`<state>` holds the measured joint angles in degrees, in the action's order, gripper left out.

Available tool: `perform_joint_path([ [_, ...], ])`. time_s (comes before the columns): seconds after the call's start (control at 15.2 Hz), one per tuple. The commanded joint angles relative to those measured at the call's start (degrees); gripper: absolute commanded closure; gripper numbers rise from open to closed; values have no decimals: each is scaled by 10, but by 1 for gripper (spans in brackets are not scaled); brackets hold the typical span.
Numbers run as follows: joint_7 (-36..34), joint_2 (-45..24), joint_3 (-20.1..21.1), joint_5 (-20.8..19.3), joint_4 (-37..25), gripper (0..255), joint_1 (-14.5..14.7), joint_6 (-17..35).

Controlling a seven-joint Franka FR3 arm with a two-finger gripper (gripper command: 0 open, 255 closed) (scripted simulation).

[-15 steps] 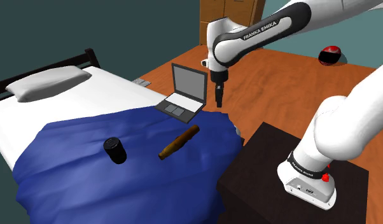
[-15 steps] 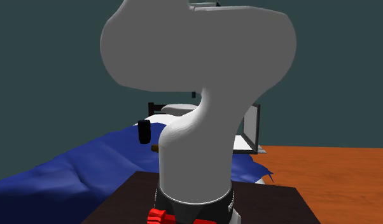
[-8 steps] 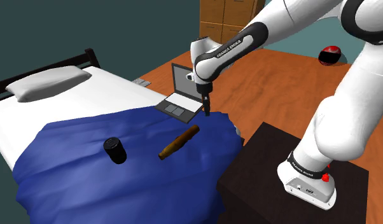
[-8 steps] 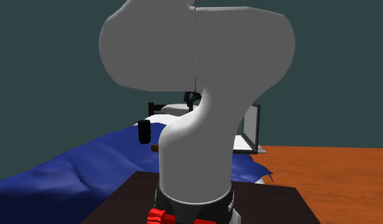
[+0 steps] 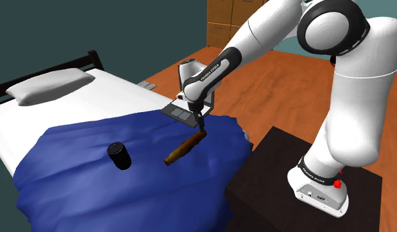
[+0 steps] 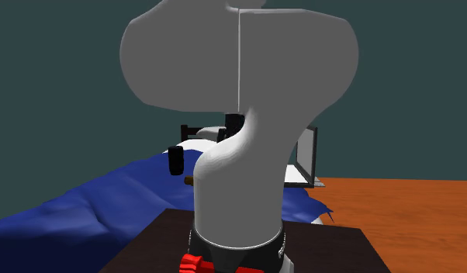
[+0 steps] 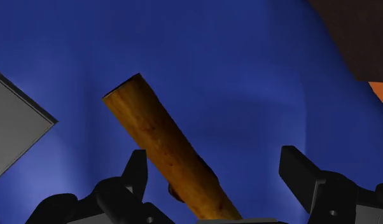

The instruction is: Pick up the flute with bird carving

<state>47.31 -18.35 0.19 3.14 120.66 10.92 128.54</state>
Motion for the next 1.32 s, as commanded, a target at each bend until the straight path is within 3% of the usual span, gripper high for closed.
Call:
perform_joint_path([
  [0.0, 19, -38, 10, -2, -27, 0, 6, 9],
  [0.53, 88, -193, 43, -24, -156, 0, 29, 27],
  [1.12, 88, -241, 41, -26, -170, 0, 31, 61],
  [1.19, 89, -241, 41, -27, -169, 255, 30, 62],
  [1.25, 89, -242, 41, -27, -169, 255, 30, 63],
])
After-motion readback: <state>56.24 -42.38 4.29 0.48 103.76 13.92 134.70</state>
